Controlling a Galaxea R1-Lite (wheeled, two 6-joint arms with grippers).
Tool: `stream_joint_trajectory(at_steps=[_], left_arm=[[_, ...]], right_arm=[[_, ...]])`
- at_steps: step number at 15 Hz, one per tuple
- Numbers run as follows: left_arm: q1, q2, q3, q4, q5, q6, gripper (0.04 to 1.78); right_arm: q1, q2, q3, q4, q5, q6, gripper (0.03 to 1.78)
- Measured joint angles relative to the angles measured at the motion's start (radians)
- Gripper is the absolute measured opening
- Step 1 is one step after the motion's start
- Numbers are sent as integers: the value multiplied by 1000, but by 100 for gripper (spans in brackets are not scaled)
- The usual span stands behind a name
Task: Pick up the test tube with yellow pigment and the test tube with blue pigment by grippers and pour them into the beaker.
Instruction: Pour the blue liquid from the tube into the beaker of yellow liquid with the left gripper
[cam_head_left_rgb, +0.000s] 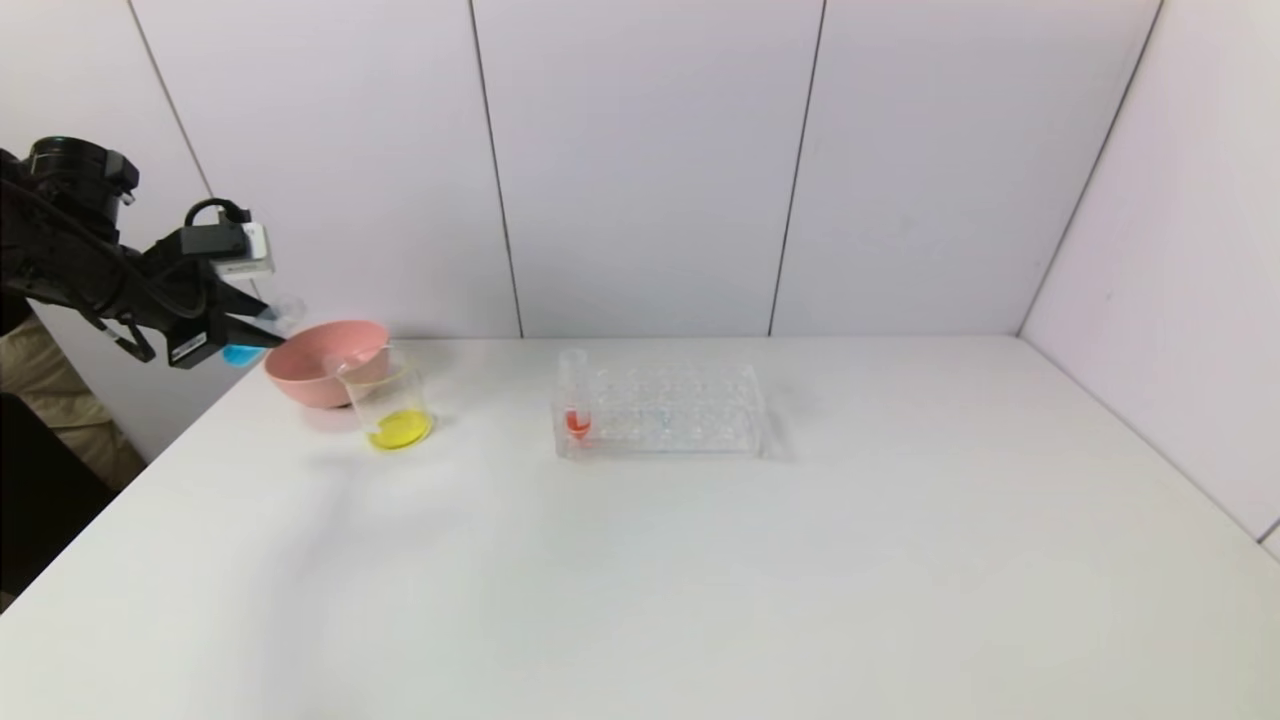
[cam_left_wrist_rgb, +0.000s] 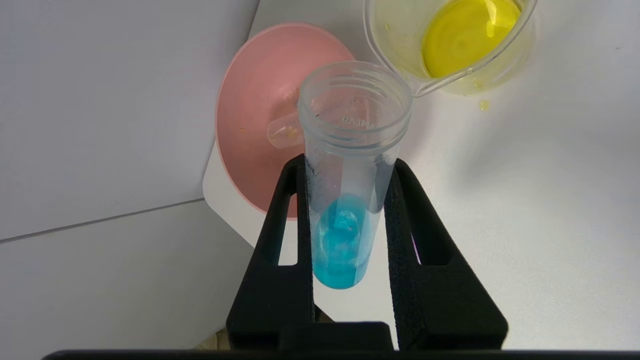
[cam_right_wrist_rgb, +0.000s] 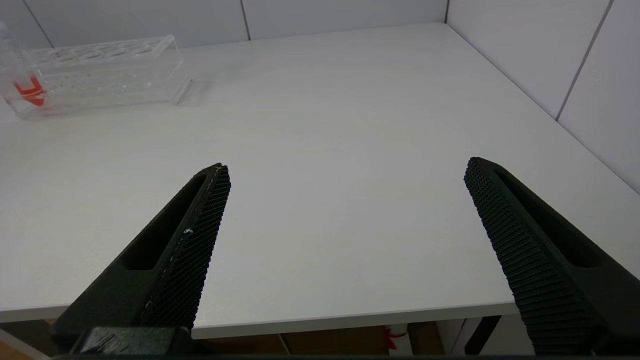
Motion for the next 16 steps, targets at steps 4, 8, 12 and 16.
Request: stream_joint_trajectory(at_steps=[4,8,12,16], left_arm=[[-32,12,-7,-11,78,23,44],[-62,23,-13,-36,133,63,44],[-83,35,-15,-69,136,120,44],[-95,39,-15,-71,141,187,44]], right_arm=[[0,0,0,0,0,0,171],[0,0,0,0,0,0,171],[0,0,0,0,0,0,171],[0,0,0,0,0,0,171]])
